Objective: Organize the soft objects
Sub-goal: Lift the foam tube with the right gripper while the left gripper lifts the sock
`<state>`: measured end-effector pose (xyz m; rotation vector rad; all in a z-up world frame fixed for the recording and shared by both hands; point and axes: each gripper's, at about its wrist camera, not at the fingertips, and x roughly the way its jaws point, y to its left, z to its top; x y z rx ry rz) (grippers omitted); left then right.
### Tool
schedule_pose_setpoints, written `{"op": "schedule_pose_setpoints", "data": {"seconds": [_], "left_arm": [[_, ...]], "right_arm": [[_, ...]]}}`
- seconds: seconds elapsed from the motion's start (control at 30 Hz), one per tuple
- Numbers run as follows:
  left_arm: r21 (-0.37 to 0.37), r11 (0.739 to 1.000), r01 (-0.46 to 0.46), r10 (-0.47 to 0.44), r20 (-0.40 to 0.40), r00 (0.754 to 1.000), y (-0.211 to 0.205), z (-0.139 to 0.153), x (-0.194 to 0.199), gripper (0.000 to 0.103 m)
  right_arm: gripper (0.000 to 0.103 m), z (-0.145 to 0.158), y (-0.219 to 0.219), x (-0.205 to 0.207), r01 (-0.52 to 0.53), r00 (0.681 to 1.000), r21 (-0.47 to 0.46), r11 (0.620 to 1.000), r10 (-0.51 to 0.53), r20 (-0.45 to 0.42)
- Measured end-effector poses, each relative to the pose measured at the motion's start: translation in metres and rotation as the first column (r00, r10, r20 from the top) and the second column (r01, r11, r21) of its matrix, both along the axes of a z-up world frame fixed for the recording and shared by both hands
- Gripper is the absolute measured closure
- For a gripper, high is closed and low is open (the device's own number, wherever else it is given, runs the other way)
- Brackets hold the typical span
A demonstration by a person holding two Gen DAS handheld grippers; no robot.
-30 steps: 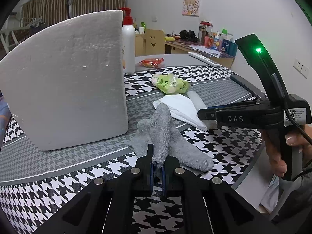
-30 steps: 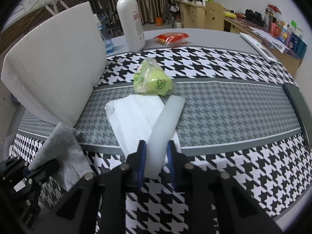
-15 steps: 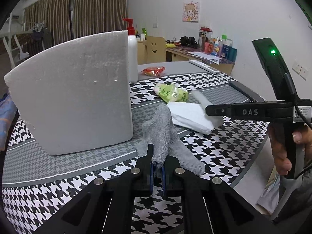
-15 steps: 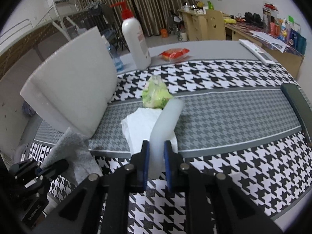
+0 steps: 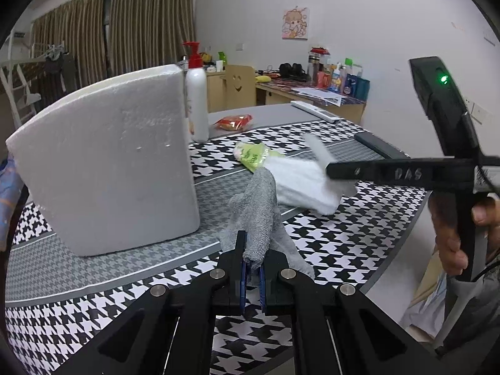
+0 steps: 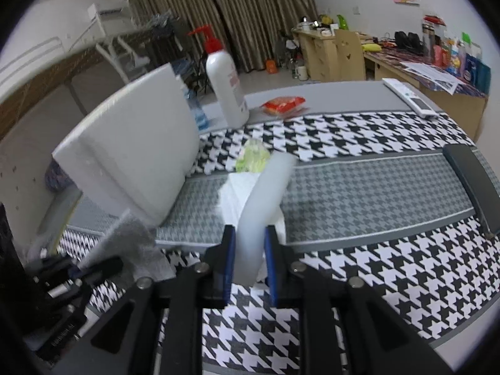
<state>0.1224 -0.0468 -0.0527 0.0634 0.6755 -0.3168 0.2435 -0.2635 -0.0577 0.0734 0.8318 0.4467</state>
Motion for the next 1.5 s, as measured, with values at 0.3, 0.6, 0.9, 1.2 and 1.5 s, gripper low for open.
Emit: {"op": "schedule_pose_setpoints", "data": {"seconds": [0.3,0.6,0.9,1.2,1.5], "left_arm": [[0.006,1.0,-0.002,0.002,-0.024,1.0,-0.005,-0.007,0.008,0.097],[0.004,1.0,0.006,-0.006,-0.034,0.999,-0.007,-0.01,0.016,0.097],[0.001,1.0,0.011,-0.011,-0.041,0.999,-0.007,-0.014,0.022,0.097],[0.001,1.0,0.019,-0.019,-0.047,0.999,-0.008,-0.018,0.026,0.097],[0.002,1.0,0.022,-0.022,-0.04,0.999,-0.01,-0.016,0.027,0.097]], "right_arm": [[0.075,-0.033,0.003,0.011,0.022,0.998,-0.149,0.989,-0.03,-0.053],[0.057,-0.018,-0.001,0.01,0.04,0.999,-0.13,0.991,-0.041,-0.007],[0.057,-0.028,-0.003,0.04,0.092,0.992,-0.092,0.991,-0.1,-0.082],[0.073,-0.039,-0.001,0.05,0.102,0.985,-0.095,0.99,-0.114,-0.131],[0.083,-0.033,-0.005,0.048,0.102,0.985,-0.063,0.993,-0.109,-0.13]]}}
